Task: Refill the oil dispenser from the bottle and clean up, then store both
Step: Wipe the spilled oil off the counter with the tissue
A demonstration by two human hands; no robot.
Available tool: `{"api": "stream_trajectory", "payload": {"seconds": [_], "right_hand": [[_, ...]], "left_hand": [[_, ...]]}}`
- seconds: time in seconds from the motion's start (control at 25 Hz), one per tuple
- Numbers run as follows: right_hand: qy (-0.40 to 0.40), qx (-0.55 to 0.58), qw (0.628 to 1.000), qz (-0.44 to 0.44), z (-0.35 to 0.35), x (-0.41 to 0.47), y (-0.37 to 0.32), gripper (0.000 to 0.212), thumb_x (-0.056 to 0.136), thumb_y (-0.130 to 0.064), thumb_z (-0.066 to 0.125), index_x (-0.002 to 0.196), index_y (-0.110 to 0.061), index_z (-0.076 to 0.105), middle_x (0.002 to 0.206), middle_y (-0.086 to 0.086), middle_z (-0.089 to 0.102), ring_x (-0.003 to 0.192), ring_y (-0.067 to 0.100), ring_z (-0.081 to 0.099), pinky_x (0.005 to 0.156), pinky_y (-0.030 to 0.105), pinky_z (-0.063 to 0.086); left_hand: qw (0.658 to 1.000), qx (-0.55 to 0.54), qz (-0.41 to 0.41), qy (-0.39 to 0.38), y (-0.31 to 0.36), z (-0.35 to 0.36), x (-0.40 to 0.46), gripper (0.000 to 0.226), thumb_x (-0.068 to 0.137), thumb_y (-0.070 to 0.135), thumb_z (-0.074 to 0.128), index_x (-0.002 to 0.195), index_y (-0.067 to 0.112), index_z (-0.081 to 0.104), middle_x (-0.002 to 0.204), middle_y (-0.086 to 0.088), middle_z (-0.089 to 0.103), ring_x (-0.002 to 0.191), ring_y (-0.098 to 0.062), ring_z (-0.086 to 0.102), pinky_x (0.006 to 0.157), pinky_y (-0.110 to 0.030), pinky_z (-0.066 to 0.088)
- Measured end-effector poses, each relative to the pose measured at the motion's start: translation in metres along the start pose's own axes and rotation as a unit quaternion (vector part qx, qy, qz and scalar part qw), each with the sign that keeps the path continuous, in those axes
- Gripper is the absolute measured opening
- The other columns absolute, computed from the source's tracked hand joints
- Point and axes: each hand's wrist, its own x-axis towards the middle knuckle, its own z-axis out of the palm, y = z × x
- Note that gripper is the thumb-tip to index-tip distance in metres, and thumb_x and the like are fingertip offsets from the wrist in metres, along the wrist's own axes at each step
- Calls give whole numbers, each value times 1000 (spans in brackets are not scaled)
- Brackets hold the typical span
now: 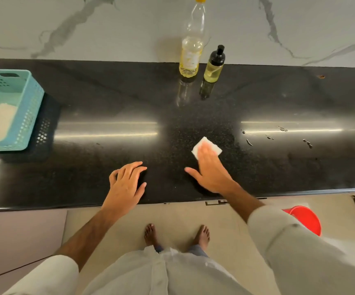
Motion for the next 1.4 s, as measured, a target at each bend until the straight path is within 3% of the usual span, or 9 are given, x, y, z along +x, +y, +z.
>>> {"api": "stream_trajectory", "payload": {"seconds": [0.08, 0.24, 0.44, 0.56, 0.68, 0.8, 0.96, 1.2, 1.4], "right_hand": [[10, 28, 998, -60, 5, 18, -63, 100, 92, -76, 40, 154, 2, 27, 161, 23, 26, 153, 39, 18, 128, 42, 9], [-66, -26, 983, -171, 33, -55, -107, 103, 96, -77, 27, 161, -4, -4, 168, 14, -15, 156, 26, -20, 126, 41, -10], [-22, -17, 1000, 13, 15, -75, 33, 111, 89, -84, 8, 161, 0, 4, 168, 17, -6, 158, 32, -3, 129, 46, 5], [-9, -12, 995, 98, 6, -46, 28, 112, 87, -81, 6, 159, 6, 0, 168, 24, -3, 157, 36, -3, 127, 43, -4], [-16, 37, 999, 14, 28, -51, -29, 113, 87, -86, 14, 161, -1, -1, 169, 19, -6, 157, 32, -10, 128, 49, 4], [-23, -9, 997, -69, 44, -83, -50, 106, 94, -82, 24, 161, -4, -3, 169, 15, -12, 156, 26, -18, 127, 44, -5], [3, 19, 999, -39, 43, -119, 13, 101, 96, -77, 31, 163, -8, -1, 170, 11, -9, 157, 23, -16, 128, 41, -2], [-8, 18, 989, 147, 8, -146, 198, 107, 94, -81, 11, 160, 3, 3, 168, 21, -5, 157, 32, -6, 126, 52, 15], [-1, 32, 988, 149, -2, -90, 184, 121, 84, -86, -7, 157, 10, 1, 166, 30, -4, 156, 39, -4, 128, 46, -2]], "left_hand": [[1000, -14, 8, 5, -5, -3, -1, 50, 98, 45, 38, 142, 23, 48, 151, 3, 43, 139, -17, 40, 111, -42, 27], [999, -37, 15, 28, -9, -10, 12, 46, 97, 38, 43, 141, 23, 49, 150, 5, 44, 137, -14, 40, 110, -39, 25], [998, -52, 37, 1, 3, -3, 21, 43, 99, 28, 59, 141, 25, 48, 150, 6, 42, 138, -14, 40, 112, -41, 24], [997, -52, 54, -13, 17, 1, 28, 46, 98, 27, 61, 141, 25, 48, 150, 5, 44, 138, -15, 41, 113, -43, 25], [995, -63, 70, -20, 34, 6, 37, 46, 97, 26, 62, 141, 26, 48, 149, 6, 44, 138, -14, 41, 112, -39, 23], [992, -66, 106, -30, 60, 14, 49, 47, 96, 27, 62, 141, 25, 48, 149, 6, 44, 139, -14, 41, 112, -37, 22], [987, -57, 141, -46, 94, 26, 66, 47, 97, 29, 60, 142, 24, 47, 151, 4, 42, 140, -15, 39, 116, -43, 25], [987, -40, 145, -51, 135, 44, 77, 47, 97, 30, 61, 142, 24, 47, 151, 3, 43, 141, -17, 41, 117, -48, 27], [991, -15, 128, -44, 161, 52, 87, 46, 97, 30, 61, 141, 24, 48, 151, 4, 43, 141, -17, 40, 118, -48, 26]]}}
